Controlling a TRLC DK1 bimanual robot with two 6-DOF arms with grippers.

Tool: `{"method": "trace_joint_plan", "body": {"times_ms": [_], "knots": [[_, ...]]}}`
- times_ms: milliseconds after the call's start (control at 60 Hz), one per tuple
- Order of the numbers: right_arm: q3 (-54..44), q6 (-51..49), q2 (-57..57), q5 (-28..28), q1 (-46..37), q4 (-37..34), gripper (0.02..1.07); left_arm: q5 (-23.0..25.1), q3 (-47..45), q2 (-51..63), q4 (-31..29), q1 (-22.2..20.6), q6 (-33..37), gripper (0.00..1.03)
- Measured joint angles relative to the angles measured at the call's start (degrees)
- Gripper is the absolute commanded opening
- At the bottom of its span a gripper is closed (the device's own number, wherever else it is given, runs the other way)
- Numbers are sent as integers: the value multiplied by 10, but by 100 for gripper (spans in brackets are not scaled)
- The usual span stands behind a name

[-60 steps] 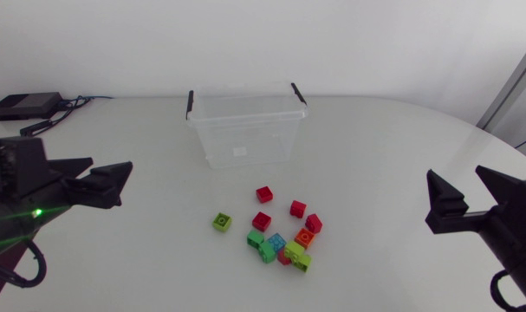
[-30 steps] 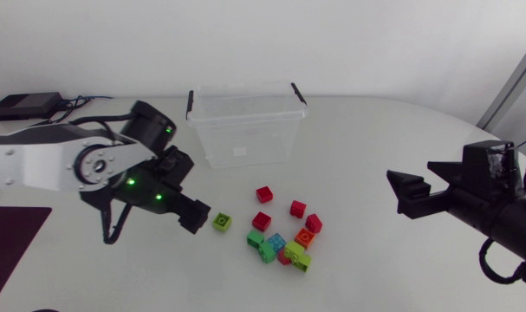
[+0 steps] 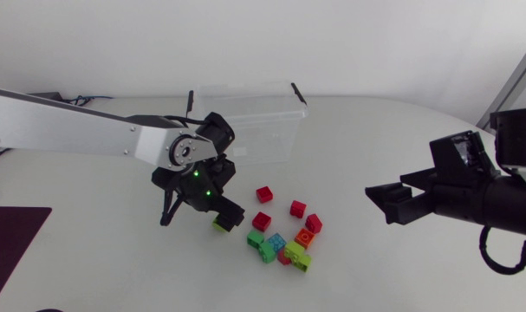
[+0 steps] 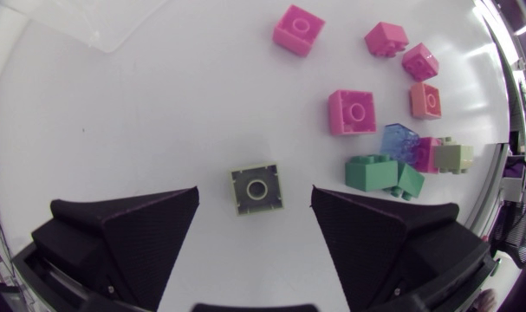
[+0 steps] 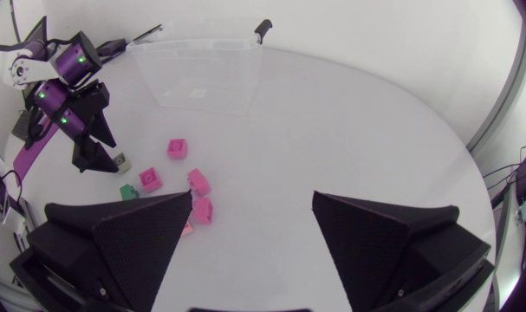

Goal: Pick up the duplo bricks and place them in the container

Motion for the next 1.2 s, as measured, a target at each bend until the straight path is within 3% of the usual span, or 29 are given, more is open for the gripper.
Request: {"method": "trace_joint_plan", "body": {"times_ms": [67, 200, 400, 483, 733, 867, 1050, 1200], "knots": [[7, -6, 23, 0, 9, -6, 102, -2, 3, 16, 0, -2, -4, 78], [17, -19, 58, 1, 36, -34, 102, -4, 4, 25, -2, -3, -13, 43], [35, -77, 116, -5, 83, -65, 102, -6, 4, 31, 12, -3, -13, 23], [31, -101, 113, -24, 107, -53, 91, -6, 4, 30, 12, -3, -13, 21], [31, -100, 157, -30, 217, -50, 90, -5, 4, -14, -17, 10, -5, 18], [40, -83, 202, -3, 276, -48, 90, 2, 10, -85, -25, 36, 3, 18], [52, -74, 244, 18, 319, -38, 70, 26, 60, -158, -26, 75, 8, 18], [58, -72, 277, 35, 320, -17, 66, 41, 92, -184, 1, 89, 9, 18]]}}
